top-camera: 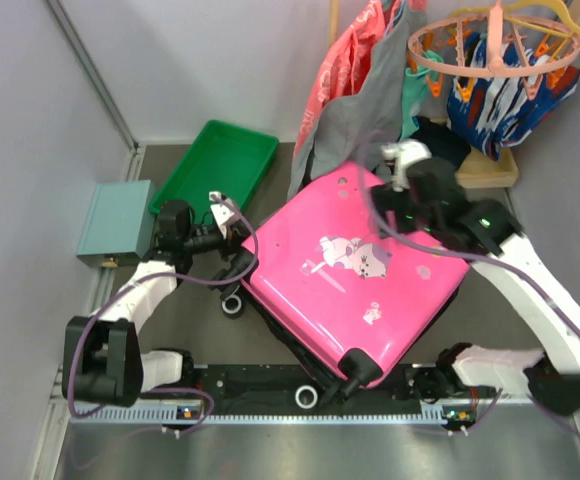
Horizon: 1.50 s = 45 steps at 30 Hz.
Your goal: Open, take out, and arrange the luggage
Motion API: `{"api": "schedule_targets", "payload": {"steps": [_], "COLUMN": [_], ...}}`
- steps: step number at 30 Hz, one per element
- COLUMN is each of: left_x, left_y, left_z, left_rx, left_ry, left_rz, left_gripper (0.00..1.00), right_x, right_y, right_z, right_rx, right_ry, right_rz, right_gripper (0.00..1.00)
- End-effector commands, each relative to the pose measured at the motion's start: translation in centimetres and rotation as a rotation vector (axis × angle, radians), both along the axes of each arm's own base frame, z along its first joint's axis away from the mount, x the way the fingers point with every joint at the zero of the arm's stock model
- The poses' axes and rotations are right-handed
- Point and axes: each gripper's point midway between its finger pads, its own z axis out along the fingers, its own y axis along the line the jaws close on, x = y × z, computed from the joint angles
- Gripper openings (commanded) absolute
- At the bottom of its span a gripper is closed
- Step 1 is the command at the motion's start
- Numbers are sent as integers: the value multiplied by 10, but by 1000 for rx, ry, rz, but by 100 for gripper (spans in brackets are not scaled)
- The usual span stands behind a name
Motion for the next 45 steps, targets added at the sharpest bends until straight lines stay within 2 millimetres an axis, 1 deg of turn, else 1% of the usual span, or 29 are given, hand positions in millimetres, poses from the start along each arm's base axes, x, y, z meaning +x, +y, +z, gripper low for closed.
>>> {"api": "schedule_targets", "payload": {"steps": [1, 3, 4, 5, 8, 10, 11, 14, 16, 17, 19, 20, 21, 22, 24, 25, 26, 27, 28, 30, 33, 34, 37, 38, 39, 41, 42, 43, 45], "left_x": [-50, -58, -60, -61, -59, -59, -60, -56, -49, -49, -42, -40, -35, -29, -27, -24, -21, -20, -21, -23, -36, -45, -55, -50, -45, -29, -10, 4, 19], "left_y": [-12, -10, -10, -10, -9, -10, -10, -11, -12, -12, -16, -17, -18, -22, -25, -30, -33, -36, -43, -52, -74, -83, -102, -106, -110, -115, -113, -108, -99], "left_z": [20, 16, 14, 12, 12, 16, 20, 25, 33, 33, 38, 39, 39, 49, 54, 57, 66, 70, 72, 80, 81, 82, 82, 80, 66, 64, 56, 58, 58], "left_rx": [-58, -52, -49, -47, -45, -52, -60, -69, -78, -88, -97, -101, -102, -114, -148, -158, -169, -171, -175, -187, -206, -216, -233, -221, -189, -150, -134, -130, -135], "left_ry": [-8, 21, 32, 42, 31, 23, 26, 22, -28, -16, -54, -60, -75, -144, -152, -176, -221, -245, -264, -317, -344, -346, -301, -322, -279, -289, -265, -265, -243], "left_rz": [-186, -199, -202, -203, -187, -190, -191, -176, -167, -161, -159, -153, -139, -144, -134, -132, -131, -133, -142, -158, -253, -297, -355, -338, -321, -266, -180, -122, -47], "left_gripper": [0, 0, 0, 0, 0, 0, 0, 0, 0, 0, 0, 0, 0, 0, 0, 0, 0, 0, 0, 0, 0, 0, 0, 0, 0, 0, 0, 0, 0], "right_x": [-2, -9, -15, -17, -22, -26, -28, -38, -38, -42, -36, -37, -35, -34, -27, -23, -15, -9, -3, 12, 30, 37, 43, 44, 45, 46, 46, 44, 41], "right_y": [-92, -123, -132, -134, -143, -150, -150, -165, -160, -155, -138, -134, -134, -137, -140, -137, -135, -131, -121, -116, -115, -115, -108, -106, -106, -108, -111, -113, -123], "right_z": [18, 6, 5, -7, -21, -36, -46, -69, -72, -82, -88, -99, -107, -112, -118, -120, -116, -112, -108, -98, -90, -90, -89, -90, -89, -89, -90, -91, -95], "right_rx": [224, 276, 303, 315, 365, 389, 424, 516, 591, 630, 704, 704, 690, 668, 632, 633, 639, 652, 678, 681, 630, 615, 593, 587, 579, 571, 562, 555, 520], "right_ry": [-101, -86, -96, -69, 3, 81, 117, 167, 153, 168, 195, 231, 254, 258, 256, 262, 243, 234, 252, 224, 217, 229, 241, 245, 241, 231, 225, 231, 226], "right_rz": [-459, -617, -664, -684, -747, -809, -850, -1006, -1012, -1012, -942, -936, -940, -948, -933, -913, -873, -840, -781, -707, -641, -634, -574, -563, -564, -570, -585, -599, -650], "right_gripper": [87, 99, 99, 99, 99, 99, 99, 99, 99, 99, 99, 99, 99, 99, 99, 98, 98, 97, 95, 93, 91, 90, 89, 89, 89, 89, 89, 89, 90]}}
